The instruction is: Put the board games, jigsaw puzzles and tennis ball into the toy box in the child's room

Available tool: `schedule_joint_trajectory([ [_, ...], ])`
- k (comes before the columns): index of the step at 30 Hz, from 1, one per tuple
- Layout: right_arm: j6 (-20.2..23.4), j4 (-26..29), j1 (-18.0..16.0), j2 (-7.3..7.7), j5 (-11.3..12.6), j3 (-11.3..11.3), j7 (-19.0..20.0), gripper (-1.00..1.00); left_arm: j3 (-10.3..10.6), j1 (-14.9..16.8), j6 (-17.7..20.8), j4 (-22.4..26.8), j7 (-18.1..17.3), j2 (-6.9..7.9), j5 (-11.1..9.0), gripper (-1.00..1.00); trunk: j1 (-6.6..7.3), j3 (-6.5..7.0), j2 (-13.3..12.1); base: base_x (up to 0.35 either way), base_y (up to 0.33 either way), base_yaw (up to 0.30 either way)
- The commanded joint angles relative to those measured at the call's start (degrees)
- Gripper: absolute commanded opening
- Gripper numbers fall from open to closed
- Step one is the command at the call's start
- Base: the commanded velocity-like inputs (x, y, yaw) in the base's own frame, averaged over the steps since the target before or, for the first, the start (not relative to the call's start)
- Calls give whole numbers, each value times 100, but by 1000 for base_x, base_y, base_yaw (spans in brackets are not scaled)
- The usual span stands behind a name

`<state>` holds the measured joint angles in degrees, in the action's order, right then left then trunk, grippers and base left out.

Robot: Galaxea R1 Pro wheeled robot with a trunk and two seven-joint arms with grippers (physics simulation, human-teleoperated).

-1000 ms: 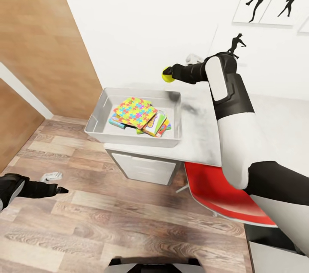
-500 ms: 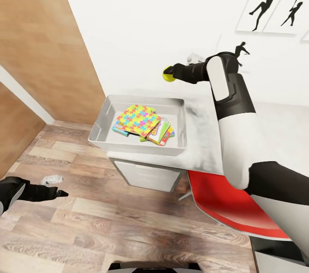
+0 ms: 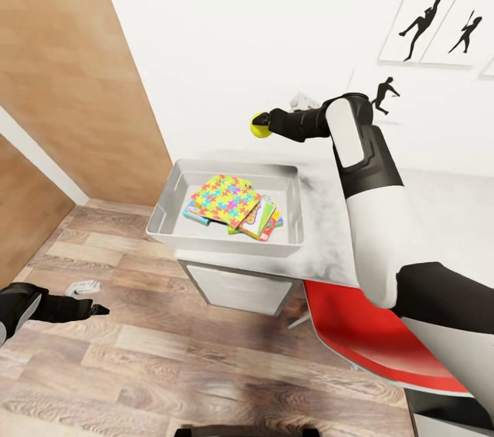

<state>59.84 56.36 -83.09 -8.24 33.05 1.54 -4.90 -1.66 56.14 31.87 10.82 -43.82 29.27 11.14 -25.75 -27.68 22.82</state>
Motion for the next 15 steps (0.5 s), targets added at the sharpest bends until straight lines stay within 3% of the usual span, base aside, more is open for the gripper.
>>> schedule_joint_trajectory([
  [1,16,1,4,3,111,6,-55,-100,-19,0,32,8,-31,0,38,100,-3,1,10,0,0,0],
  [5,16,-18,31,13,258,18,-55,-100,-23,2,30,8,-30,-7,37,100,-3,39,10,0,0,0],
  [15,16,-22,283,16,309,21,-55,-100,-28,-6,30,8,-30,-63,37,100,-3,133,10,0,0,0],
])
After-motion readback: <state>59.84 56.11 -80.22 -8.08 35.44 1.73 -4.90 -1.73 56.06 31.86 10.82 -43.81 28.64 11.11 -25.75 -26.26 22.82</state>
